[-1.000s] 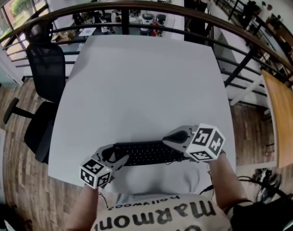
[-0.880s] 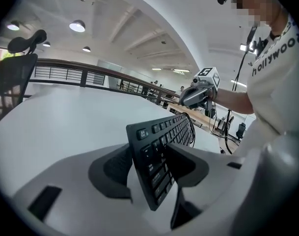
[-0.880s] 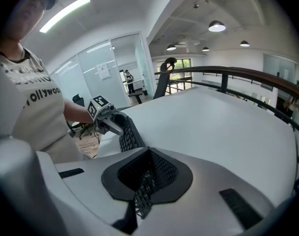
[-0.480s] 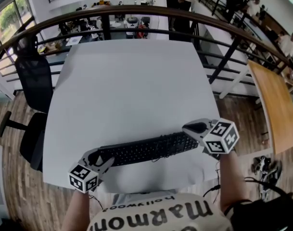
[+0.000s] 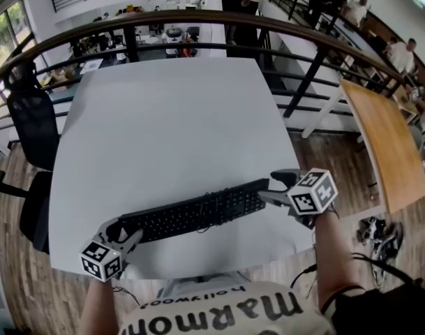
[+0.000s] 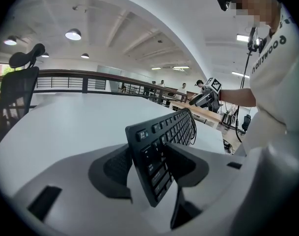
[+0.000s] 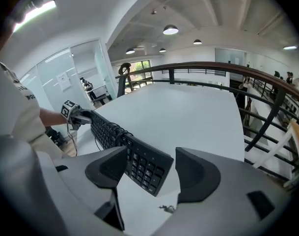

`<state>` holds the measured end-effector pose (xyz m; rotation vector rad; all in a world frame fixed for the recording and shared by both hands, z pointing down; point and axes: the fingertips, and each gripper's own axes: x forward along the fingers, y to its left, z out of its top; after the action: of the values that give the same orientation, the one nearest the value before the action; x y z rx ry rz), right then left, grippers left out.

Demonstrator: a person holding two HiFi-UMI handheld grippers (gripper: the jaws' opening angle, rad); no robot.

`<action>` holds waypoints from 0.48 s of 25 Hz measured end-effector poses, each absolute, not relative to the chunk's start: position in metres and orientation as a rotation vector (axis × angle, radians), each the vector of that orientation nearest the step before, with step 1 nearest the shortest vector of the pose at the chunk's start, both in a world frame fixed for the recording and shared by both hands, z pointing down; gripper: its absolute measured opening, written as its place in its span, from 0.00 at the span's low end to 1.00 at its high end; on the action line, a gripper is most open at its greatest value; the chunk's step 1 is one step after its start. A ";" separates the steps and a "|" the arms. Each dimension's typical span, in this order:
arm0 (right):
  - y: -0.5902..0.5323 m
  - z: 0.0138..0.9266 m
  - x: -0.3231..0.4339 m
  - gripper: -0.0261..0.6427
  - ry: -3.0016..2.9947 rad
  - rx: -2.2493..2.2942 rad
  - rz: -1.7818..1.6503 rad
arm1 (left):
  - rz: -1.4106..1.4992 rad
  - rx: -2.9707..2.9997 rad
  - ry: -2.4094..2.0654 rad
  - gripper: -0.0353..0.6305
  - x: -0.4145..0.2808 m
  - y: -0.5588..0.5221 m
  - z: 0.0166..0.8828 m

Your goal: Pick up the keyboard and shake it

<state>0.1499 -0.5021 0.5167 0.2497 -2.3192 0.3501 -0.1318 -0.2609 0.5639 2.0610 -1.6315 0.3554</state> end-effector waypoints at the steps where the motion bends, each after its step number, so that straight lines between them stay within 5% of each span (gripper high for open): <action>1: -0.507 0.521 0.152 0.50 -2.310 0.261 0.349 | 0.360 2.059 -1.634 0.37 -0.132 -0.261 0.564; 12: -0.502 0.571 0.155 0.50 -2.254 0.136 0.507 | 0.444 2.022 -1.658 0.38 -0.136 -0.255 0.564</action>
<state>0.1549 -0.5021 0.5706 0.1363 -2.2535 0.5067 -0.1357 -0.2550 0.5638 2.0221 -1.6575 0.4437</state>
